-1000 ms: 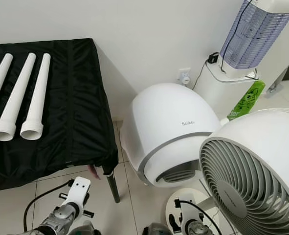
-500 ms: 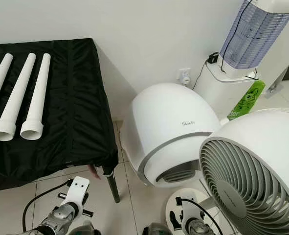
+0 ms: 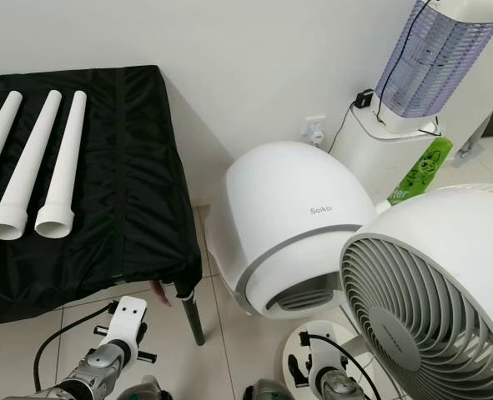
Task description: Building children table
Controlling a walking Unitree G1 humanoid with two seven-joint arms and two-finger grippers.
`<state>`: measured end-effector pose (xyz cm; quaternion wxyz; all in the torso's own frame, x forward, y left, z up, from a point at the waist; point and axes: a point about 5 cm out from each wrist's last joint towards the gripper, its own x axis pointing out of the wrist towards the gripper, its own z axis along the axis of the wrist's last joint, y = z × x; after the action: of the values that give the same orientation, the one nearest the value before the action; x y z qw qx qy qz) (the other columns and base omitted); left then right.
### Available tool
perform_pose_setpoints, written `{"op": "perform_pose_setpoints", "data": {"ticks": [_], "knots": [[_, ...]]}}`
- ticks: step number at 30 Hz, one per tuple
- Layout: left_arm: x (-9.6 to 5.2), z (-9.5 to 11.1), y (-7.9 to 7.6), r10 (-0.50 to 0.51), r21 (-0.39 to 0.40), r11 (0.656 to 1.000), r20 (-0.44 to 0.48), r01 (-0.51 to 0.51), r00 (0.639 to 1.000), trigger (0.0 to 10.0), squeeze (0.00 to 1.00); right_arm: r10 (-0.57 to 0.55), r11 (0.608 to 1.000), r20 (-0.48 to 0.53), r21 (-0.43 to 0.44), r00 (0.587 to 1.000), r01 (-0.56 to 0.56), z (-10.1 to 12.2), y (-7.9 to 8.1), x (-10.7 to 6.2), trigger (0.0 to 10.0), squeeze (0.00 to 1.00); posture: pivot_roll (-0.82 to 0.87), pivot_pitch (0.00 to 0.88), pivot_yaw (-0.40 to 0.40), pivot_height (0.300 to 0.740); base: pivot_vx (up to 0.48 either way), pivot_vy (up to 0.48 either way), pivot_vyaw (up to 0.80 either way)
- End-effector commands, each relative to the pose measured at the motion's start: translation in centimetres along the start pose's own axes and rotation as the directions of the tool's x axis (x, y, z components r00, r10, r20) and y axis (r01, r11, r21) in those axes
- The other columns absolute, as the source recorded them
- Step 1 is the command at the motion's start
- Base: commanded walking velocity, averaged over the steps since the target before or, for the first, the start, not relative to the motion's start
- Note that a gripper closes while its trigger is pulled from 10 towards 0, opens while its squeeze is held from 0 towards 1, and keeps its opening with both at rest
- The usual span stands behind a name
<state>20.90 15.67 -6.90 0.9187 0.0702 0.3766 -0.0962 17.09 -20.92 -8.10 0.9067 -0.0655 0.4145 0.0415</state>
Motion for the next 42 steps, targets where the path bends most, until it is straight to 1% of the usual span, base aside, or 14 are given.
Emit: {"op": "perform_pose_setpoints", "data": {"ticks": [1, 5, 11, 19, 25, 27, 38, 42], "knots": [[-0.1, -0.4, -0.1, -0.049, -0.002, 0.999, -0.023, 0.049, 0.999, 10.0, 0.0, -0.006, 1.0, -0.013, 0.01, 1.0, 0.006, -0.2, 0.0, 0.0, 10.0, 0.0, -0.03, 0.0, -0.013, 0.74, 0.0, 0.0, 0.0], [-0.2, -0.7, -0.1, -0.043, 0.008, 0.999, -0.033, 0.043, 0.999, 10.0, 0.0, 0.003, 1.0, -0.012, 0.02, 1.0, -0.003, -0.2, 0.1, 0.0, 10.0, 0.0, -0.02, 0.0, -0.015, 0.74, 0.0, 0.0, 0.0], [-0.4, -1.4, -0.3, -0.047, 0.005, 0.999, -0.059, 0.047, 0.997, 10.0, 0.0, -0.004, 1.0, -0.016, -0.002, 1.0, 0.004, -0.3, 0.2, 0.0, 10.0, 0.0, -0.02, 0.0, -0.016, 0.74, 0.0, 0.0, 0.0], [-0.3, -1.5, -0.5, -0.055, -0.027, 0.998, -0.066, 0.054, 0.996, 10.0, 0.0, -0.007, 1.0, -0.024, -0.012, 1.0, 0.007, -0.5, 0.2, -0.1, 10.0, 0.0, -0.02, 0.0, -0.015, 0.74, 0.0, 0.0, 0.0], [-0.3, -1.5, -0.6, -0.058, -0.016, 0.998, -0.069, 0.057, 0.996, 10.0, 0.0, -0.014, 1.0, -0.031, -0.022, 0.999, 0.013, -0.6, 0.2, -0.1, 10.0, 0.0, -0.02, 0.0, -0.014, 0.74, 0.0, 0.0, 0.0], [-0.3, -1.5, -0.6, -0.066, -0.026, 0.998, -0.071, 0.064, 0.995, 10.0, 0.0, -0.02, 0.999, -0.038, -0.027, 0.999, 0.019, -0.7, 0.1, -0.1, 10.0, 0.0, -0.03, 0.0, -0.016, 0.74, 0.0, 0.0, 0.0], [-0.4, -1.7, -0.7, -0.063, -0.032, 0.998, -0.075, 0.061, 0.995, 10.0, 0.0, -0.031, 0.999, -0.045, -0.044, 0.999, 0.03, -1.0, -0.2, -0.3, 10.0, 0.0, -0.03, 0.0, -0.022, 0.74, 0.0, 0.0, 0.0], [-0.3, -1.6, -0.7, -0.058, -0.036, 0.998, -0.069, 0.055, 0.996, 10.0, 0.0, -0.039, 0.998, -0.044, -0.057, 0.998, 0.036, -1.0, -0.3, -0.3, 10.0, 0.0, -0.03, 0.0, -0.021, 0.74, 0.0, 0.0, 0.72]]}}
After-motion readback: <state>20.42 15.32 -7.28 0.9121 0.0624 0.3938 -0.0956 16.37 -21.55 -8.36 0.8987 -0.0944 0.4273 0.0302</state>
